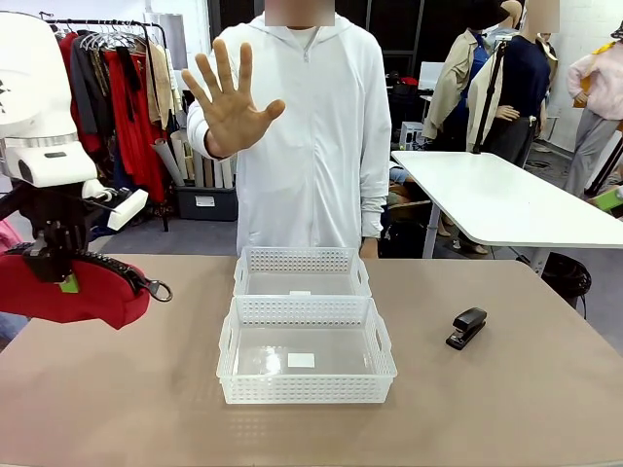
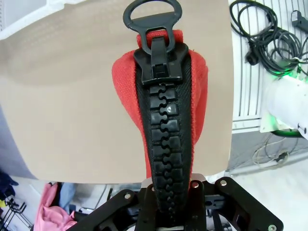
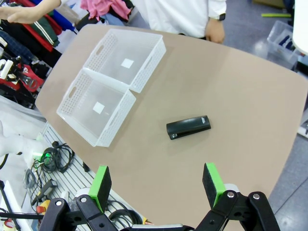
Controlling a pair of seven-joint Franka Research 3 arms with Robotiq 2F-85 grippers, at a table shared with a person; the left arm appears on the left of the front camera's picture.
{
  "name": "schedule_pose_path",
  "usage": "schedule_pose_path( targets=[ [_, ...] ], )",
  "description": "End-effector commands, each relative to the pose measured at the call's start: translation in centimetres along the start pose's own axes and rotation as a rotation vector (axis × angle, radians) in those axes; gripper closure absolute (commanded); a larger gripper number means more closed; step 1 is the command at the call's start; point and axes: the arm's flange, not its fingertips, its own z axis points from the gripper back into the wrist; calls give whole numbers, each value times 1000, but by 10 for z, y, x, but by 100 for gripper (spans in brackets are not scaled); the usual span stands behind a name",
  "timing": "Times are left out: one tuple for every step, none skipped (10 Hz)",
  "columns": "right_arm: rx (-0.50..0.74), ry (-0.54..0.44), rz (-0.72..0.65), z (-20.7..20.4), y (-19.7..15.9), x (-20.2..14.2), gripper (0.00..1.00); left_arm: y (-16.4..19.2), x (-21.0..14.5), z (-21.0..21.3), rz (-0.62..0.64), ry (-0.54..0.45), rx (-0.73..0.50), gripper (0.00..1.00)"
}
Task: Distribute items into two baskets.
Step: Move the picked Pencil pouch towards the Organizing basket indicated by the person, stopping as directed, then place the picked Pencil pouch into the Organizing basket as instructed by the person.
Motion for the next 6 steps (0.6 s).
schedule_pose_path(
  targets=[
    [4, -4, 5, 1, 2, 1, 0, 0, -2, 0, -7, 11, 0, 100],
    [4, -4, 5, 1, 2, 1, 0, 0, -2, 0, -7, 11, 0, 100],
    [4, -4, 5, 1, 2, 1, 0, 0, -2, 0, -7, 11, 0, 100],
    [4, -4, 5, 1, 2, 1, 0, 0, -2, 0, -7, 11, 0, 100],
    [4, -4, 5, 1, 2, 1, 0, 0, -2, 0, -7, 11, 0, 100],
    [4, -4, 5, 1, 2, 1, 0, 0, -2, 0, -7, 11, 0, 100]
  ],
)
